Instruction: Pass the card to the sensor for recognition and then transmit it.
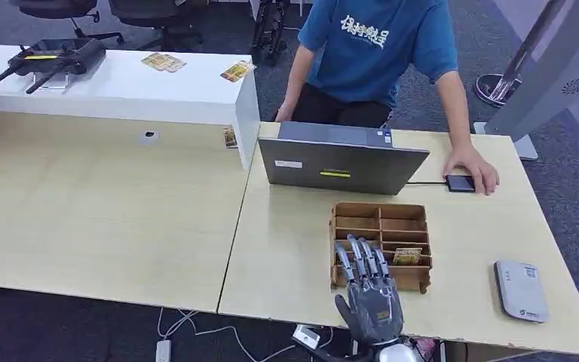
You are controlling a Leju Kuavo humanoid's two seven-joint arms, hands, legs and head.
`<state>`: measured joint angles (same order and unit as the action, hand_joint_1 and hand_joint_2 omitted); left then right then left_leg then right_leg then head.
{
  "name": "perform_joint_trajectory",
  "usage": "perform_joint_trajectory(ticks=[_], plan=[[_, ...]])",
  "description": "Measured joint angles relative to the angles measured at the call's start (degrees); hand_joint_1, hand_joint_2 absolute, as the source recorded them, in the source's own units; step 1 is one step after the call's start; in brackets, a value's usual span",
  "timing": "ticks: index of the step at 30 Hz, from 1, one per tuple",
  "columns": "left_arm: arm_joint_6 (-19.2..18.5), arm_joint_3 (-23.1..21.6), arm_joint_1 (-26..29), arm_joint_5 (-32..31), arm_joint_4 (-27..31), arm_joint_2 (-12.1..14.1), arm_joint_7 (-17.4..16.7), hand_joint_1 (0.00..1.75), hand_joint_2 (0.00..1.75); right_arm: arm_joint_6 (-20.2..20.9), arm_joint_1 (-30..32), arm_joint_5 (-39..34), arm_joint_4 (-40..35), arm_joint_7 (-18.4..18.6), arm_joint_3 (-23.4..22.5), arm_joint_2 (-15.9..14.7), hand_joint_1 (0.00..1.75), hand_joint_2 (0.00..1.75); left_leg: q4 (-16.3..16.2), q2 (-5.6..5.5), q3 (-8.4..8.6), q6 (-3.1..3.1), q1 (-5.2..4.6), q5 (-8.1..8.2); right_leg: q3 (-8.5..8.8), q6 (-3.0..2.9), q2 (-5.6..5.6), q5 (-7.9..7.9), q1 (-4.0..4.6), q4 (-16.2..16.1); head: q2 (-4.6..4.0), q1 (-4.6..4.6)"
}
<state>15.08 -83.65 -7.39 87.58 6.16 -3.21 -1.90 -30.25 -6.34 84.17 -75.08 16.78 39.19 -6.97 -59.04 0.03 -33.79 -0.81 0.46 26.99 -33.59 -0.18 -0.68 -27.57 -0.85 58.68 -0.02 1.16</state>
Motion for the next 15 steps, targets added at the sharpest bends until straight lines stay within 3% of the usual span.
perform_joint_trajectory(ticks=[15], plan=[[-0.02,0.0,-0.01,0.17,0.0,-0.02,0.0,0.0,0.0,1.31,-1.02,1.09,0.57,0.53,-0.9,-0.61,0.0,1.75,0.0,0.0,0.0,0.0,0.0,0.0,0.0,0.0,0.01,0.0,0.0,0.0,0.0,0.0]])
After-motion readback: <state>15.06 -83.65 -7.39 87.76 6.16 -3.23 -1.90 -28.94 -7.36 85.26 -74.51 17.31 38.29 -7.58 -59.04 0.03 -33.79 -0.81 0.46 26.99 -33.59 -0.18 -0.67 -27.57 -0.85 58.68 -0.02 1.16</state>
